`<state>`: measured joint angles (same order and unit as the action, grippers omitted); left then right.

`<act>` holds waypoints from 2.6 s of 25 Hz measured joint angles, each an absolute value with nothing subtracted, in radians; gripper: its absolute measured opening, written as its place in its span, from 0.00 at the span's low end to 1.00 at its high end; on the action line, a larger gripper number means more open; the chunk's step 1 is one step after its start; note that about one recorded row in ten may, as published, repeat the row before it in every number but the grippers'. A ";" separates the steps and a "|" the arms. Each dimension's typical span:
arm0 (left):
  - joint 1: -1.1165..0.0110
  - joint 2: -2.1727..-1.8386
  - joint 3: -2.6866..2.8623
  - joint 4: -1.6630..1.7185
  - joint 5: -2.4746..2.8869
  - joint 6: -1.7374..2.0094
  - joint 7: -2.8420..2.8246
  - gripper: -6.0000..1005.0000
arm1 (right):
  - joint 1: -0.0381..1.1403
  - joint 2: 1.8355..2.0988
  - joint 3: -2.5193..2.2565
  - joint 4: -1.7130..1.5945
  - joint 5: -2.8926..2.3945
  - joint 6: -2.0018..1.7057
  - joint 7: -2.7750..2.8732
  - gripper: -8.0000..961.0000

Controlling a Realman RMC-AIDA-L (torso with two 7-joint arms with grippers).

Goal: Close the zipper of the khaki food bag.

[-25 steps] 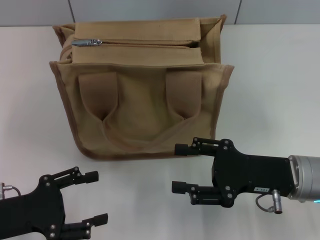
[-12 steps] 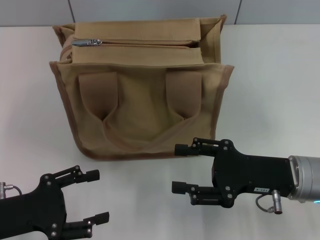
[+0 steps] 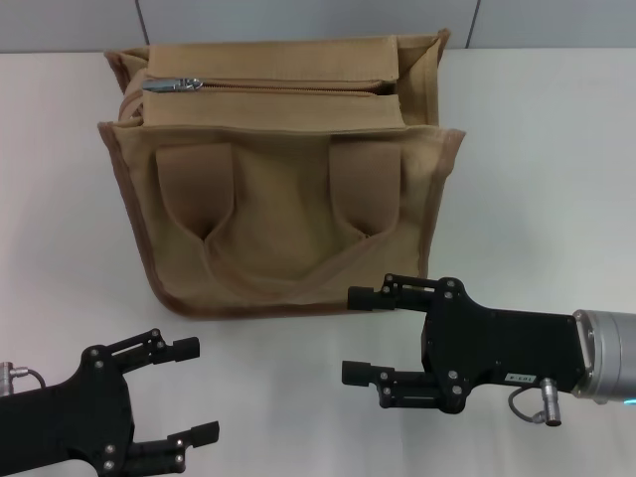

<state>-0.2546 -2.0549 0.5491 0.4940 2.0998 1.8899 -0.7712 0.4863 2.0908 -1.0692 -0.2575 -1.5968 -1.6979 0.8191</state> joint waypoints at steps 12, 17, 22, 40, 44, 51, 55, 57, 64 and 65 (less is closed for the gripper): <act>-0.253 -2.056 0.549 0.494 2.100 1.887 -0.770 0.81 | 0.489 2.091 -1.063 -0.236 -1.596 -1.698 0.800 0.74; -0.254 -2.056 0.549 0.494 2.100 1.886 -0.768 0.81 | 0.489 2.091 -1.063 -0.235 -1.595 -1.698 0.800 0.74; -0.255 -2.057 0.549 0.494 2.100 1.885 -0.767 0.81 | 0.490 2.091 -1.060 -0.235 -1.593 -1.699 0.799 0.74; -0.255 -2.059 0.537 0.492 2.100 1.875 -0.765 0.81 | 0.494 2.092 -1.060 -0.226 -1.592 -1.698 0.799 0.74; -0.255 -2.060 0.537 0.492 2.100 1.872 -0.765 0.81 | 0.501 2.092 -1.058 -0.216 -1.592 -1.698 0.799 0.74; -0.255 -2.060 0.537 0.492 2.100 1.871 -0.765 0.81 | 0.502 2.092 -1.058 -0.216 -1.592 -1.698 0.799 0.74; -0.255 -2.061 0.537 0.492 2.100 1.871 -0.765 0.81 | 0.502 2.092 -1.058 -0.216 -1.592 -1.699 0.799 0.74; -0.255 -2.061 0.537 0.492 2.100 1.871 -0.765 0.81 | 0.502 2.092 -1.057 -0.216 -1.587 -1.708 0.797 0.74; -0.255 -2.062 0.537 0.492 2.100 1.879 -0.767 0.81 | 0.500 2.092 -1.057 -0.216 -1.579 -1.735 0.778 0.74; -0.255 -2.062 0.535 0.492 2.099 1.886 -0.768 0.81 | 0.499 2.092 -1.057 -0.216 -1.578 -1.744 0.771 0.74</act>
